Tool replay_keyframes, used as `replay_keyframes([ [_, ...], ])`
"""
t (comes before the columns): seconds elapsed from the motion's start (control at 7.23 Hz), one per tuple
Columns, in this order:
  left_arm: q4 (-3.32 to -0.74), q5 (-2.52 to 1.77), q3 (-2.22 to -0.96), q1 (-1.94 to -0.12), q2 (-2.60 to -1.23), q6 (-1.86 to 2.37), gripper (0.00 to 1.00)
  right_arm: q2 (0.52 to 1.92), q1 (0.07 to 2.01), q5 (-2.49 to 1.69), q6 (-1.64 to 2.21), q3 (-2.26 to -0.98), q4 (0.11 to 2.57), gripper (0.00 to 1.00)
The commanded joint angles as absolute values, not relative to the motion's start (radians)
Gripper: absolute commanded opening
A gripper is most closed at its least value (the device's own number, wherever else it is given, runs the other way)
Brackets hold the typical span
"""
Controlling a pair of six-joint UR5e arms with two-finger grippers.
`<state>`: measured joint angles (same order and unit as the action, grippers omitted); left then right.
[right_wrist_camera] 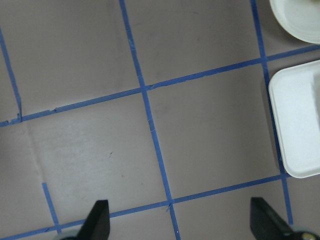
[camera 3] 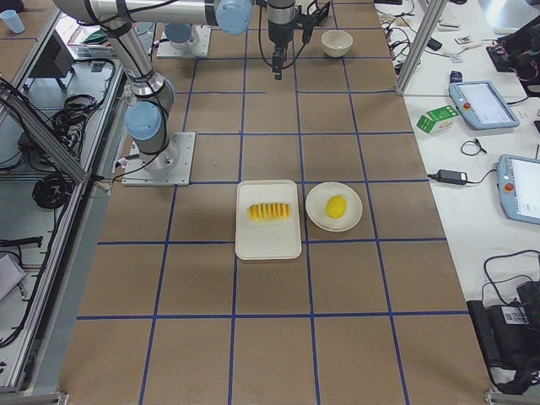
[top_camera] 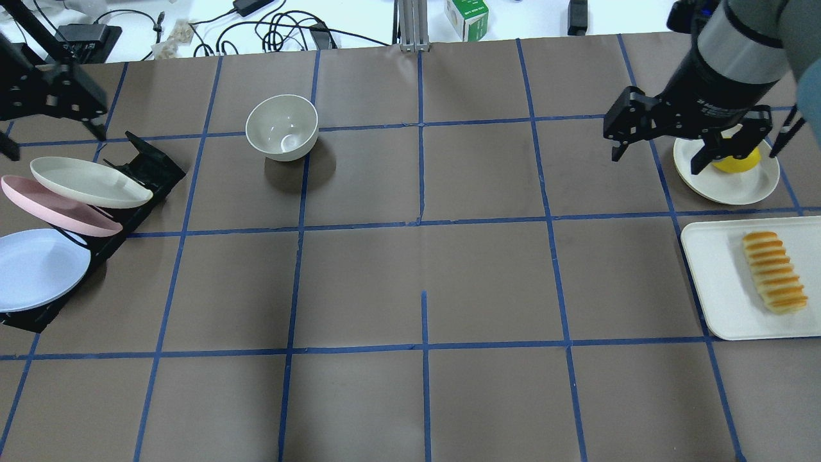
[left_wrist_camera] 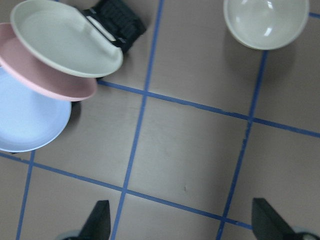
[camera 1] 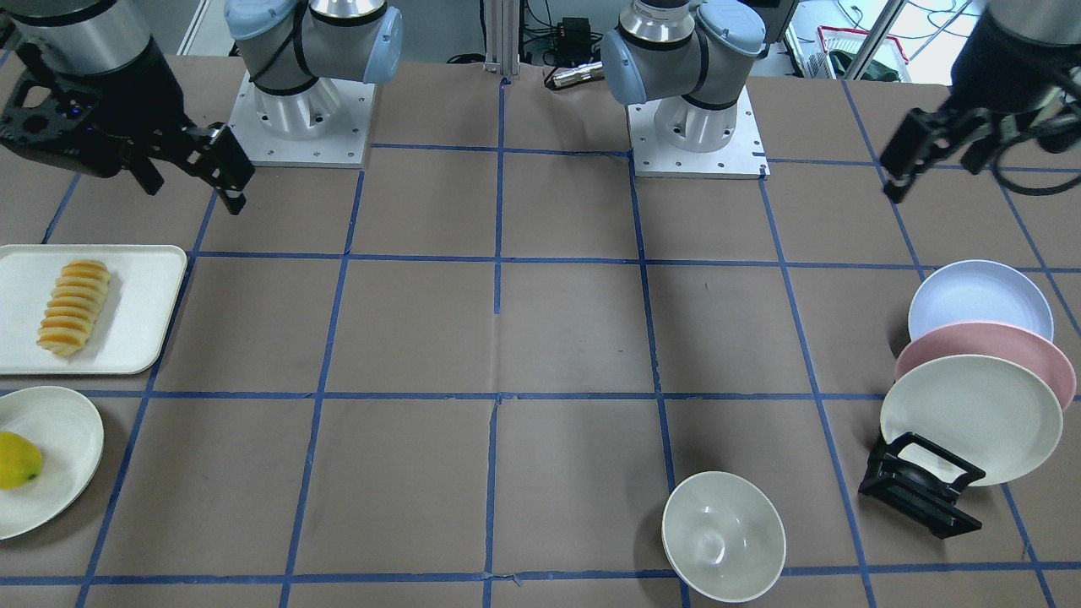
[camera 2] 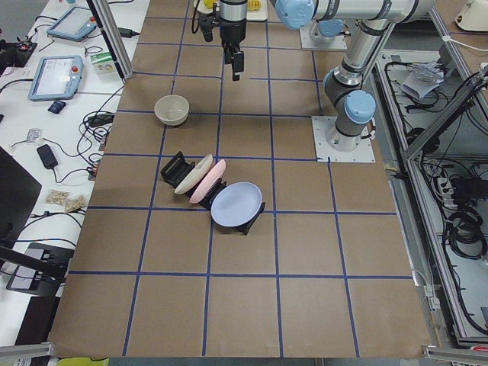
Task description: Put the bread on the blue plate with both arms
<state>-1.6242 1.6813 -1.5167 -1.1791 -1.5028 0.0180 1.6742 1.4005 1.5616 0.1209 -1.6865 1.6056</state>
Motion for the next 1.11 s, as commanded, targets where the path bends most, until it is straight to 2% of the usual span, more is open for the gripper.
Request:
replay_keyframes([
  [0.0,-1.589,1.605,-1.593,-0.799,-1.529,-0.041,1.0,1.674,1.219,1.56,-0.034,-1.704,1.609,1.0],
  [0.28,-1.425,1.605,-1.693,-0.613,-1.571,-0.052,1.0,1.646,1.105,1.56,-0.149,-1.71,1.611,1.0],
  [0.55,-1.275,1.608,-1.735,-0.594,-1.661,-0.051,1.0,1.59,0.985,1.565,-0.249,-1.723,1.656,1.0],
  [0.69,-1.257,1.636,-1.739,-0.592,-1.69,-0.052,0.79,1.536,0.942,1.609,-0.271,-1.724,1.725,1.0],
  [0.97,-1.244,1.643,-1.743,-0.548,-1.77,-0.058,0.88,1.464,0.934,1.745,-0.264,-1.724,1.735,1.0],
])
